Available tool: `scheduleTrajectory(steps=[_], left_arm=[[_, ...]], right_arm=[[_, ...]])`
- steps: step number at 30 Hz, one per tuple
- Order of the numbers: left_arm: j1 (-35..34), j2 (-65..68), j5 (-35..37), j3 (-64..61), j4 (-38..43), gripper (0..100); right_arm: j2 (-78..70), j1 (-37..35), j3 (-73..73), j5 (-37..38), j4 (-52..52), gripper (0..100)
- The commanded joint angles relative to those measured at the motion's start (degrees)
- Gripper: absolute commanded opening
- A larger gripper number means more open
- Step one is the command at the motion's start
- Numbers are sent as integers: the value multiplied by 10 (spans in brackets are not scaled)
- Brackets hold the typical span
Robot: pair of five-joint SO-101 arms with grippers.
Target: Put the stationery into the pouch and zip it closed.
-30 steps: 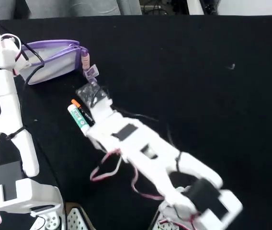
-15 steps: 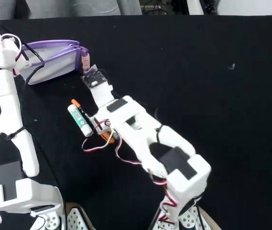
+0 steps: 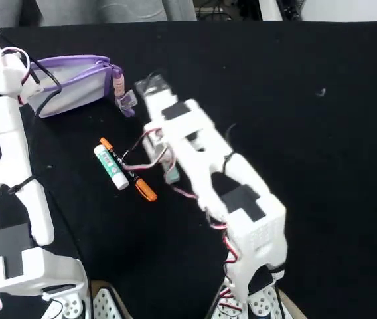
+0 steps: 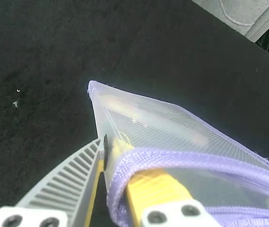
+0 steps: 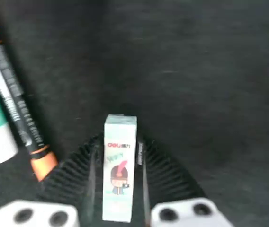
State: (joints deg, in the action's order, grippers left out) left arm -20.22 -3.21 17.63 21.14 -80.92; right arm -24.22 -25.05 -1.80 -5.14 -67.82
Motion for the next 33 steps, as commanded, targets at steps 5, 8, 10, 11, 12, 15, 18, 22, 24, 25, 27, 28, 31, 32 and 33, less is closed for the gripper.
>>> scheduleTrajectory(steps=[5, 8, 10, 11, 12, 15, 18, 22, 24, 25, 27, 28, 31, 32, 33], left_arm=[[80, -8, -3, 24, -2, 29], [109, -8, -3, 62, -34, 29], [131, -8, -3, 89, -60, 29], [140, -8, -3, 102, -72, 29], [151, -8, -2, 114, -85, 29], [181, -8, -2, 140, -115, 29], [209, -8, 4, 147, -128, 29], [242, -7, 14, 140, -129, 29], [255, -7, 15, 131, -129, 29], [262, -7, 15, 124, -128, 29], [276, -7, 15, 114, -128, 29], [282, -7, 15, 106, -128, 29], [294, -7, 15, 83, -124, 29], [298, -7, 15, 80, -124, 29], [299, -7, 15, 76, -124, 29]], right_arm=[[154, 92, -20, 4, -12, 11], [237, 114, 6, 3, 1, 11], [298, 127, 32, 3, 23, 11], [327, 131, 49, 3, 37, 11], [359, 136, 67, 3, 54, 11], [461, 149, 129, 2, 109, 11], [569, 152, 200, 2, 172, 11], [714, 150, 302, 5, 264, 11], [777, 150, 349, 5, 311, 11], [806, 150, 371, 5, 334, 11], [855, 149, 411, 5, 379, 11], [874, 149, 429, 3, 402, 11], [920, 129, 477, 1, 479, 11], [929, 117, 494, 1, 509, 11], [933, 104, 510, 1, 541, 11]])
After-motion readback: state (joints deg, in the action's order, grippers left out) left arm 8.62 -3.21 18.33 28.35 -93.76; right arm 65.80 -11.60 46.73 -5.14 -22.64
